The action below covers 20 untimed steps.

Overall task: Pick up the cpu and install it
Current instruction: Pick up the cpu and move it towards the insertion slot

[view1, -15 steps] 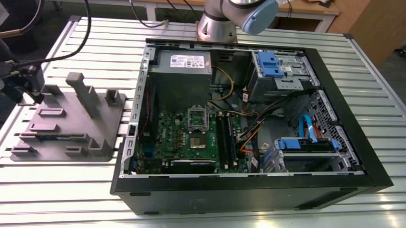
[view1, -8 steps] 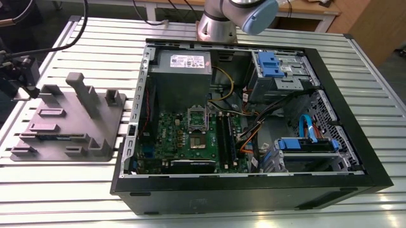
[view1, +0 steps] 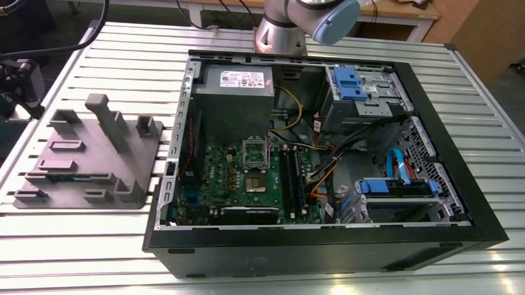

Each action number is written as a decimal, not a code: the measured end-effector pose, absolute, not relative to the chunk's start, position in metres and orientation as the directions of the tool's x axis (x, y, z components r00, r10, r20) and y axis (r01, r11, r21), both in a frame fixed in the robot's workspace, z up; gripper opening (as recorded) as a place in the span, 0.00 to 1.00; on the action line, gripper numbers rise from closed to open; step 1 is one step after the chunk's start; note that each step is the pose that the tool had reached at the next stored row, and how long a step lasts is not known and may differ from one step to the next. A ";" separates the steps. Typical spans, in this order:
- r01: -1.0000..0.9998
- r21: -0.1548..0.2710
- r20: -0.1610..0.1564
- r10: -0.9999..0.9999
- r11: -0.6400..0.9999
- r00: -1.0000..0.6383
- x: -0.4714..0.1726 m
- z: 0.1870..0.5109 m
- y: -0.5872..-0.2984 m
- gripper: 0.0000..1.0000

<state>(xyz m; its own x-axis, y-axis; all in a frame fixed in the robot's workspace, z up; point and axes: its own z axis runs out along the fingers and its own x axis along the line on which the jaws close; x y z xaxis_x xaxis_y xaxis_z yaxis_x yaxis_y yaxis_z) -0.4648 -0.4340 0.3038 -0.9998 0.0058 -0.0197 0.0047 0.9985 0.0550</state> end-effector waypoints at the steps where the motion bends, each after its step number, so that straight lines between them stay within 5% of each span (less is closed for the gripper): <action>1: 0.005 0.055 -0.020 0.006 0.998 -1.000 -0.465 0.307 -0.434 0.47; 20: 0.005 0.055 -0.020 0.006 0.998 -1.000 -0.465 0.345 -0.434 0.47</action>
<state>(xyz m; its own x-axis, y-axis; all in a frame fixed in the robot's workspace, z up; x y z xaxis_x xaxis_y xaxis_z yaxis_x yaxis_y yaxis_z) -0.4645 -0.4340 0.3451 -0.9998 0.0058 -0.0197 0.0047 0.9985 0.0550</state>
